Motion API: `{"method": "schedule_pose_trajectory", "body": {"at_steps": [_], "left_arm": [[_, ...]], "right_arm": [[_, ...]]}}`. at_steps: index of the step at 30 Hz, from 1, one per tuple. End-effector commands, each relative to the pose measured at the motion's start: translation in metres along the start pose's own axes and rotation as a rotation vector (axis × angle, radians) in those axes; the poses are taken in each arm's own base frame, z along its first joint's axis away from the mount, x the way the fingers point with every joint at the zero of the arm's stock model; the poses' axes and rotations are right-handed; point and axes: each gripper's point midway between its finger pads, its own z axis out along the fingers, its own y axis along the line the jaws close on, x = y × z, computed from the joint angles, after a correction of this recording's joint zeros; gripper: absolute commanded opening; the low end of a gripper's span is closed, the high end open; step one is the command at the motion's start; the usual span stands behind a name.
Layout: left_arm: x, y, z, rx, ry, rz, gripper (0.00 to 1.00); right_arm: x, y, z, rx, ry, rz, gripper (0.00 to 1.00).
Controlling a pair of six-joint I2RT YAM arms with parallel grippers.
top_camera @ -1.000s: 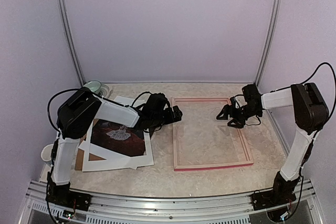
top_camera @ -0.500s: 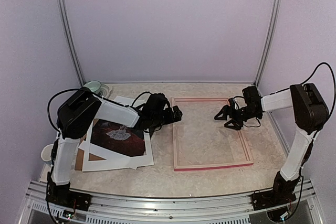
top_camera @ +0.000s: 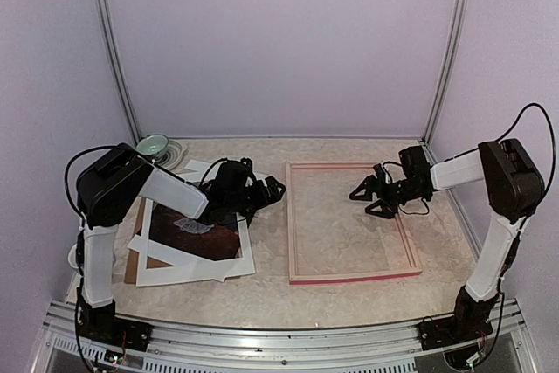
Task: Put the photo into the frame
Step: Adjust the glass panel to frame the body.
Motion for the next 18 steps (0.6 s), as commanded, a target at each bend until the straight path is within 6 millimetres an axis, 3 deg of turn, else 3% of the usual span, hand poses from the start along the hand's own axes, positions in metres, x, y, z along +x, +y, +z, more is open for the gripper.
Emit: {"method": "schedule_pose_trajectory", "body": {"at_steps": [1,4,11,18], "left_arm": [[0.006,-0.008,-0.004,0.092,0.034,-0.040,0.98],[0.005,-0.014,-0.005,0.117,0.037,-0.030,0.96],[0.015,-0.026,-0.002,0.183,0.095,-0.029,0.85],[0.029,-0.026,-0.005,0.215,0.148,-0.059,0.71]], "right_arm": [[0.019,0.001,0.017,-0.027,0.062,0.025,0.91],[0.020,0.006,0.017,-0.032,0.059,0.018,0.99],[0.000,0.025,-0.007,0.022,-0.001,-0.060,0.99],[-0.009,0.024,-0.028,0.117,-0.042,-0.118,0.99]]}}
